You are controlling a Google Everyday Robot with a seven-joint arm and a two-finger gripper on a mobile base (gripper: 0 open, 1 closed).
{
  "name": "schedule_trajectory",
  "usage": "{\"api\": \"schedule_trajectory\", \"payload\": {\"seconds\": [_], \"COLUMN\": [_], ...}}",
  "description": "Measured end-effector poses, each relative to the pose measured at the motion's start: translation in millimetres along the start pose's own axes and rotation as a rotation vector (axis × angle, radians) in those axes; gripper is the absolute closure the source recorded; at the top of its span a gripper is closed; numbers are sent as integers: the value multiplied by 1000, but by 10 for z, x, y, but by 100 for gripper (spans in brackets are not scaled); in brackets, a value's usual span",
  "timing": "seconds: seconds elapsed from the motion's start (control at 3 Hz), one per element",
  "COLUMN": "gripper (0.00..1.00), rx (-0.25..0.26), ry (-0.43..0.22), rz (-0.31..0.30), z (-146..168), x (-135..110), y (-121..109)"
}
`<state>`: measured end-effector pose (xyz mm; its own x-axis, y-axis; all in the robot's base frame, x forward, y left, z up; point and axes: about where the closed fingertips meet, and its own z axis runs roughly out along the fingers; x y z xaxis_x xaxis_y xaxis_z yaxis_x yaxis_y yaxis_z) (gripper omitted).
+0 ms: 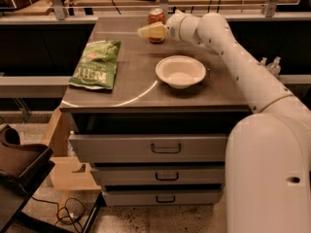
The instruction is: Pick coke can
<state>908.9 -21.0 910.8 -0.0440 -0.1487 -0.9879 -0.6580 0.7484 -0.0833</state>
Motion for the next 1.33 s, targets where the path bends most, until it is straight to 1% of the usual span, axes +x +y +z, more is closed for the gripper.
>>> {"api": "schedule_trajectory", "payload": {"seconds": [0.67,1.0,1.33], "gripper": [0,18,43], "rx": [-18,-17,-21], "ry": [-20,-22,-21], "rz": [26,41,41], "z": [207,292,315], "x": [20,45,53], "y": [34,54,81]}}
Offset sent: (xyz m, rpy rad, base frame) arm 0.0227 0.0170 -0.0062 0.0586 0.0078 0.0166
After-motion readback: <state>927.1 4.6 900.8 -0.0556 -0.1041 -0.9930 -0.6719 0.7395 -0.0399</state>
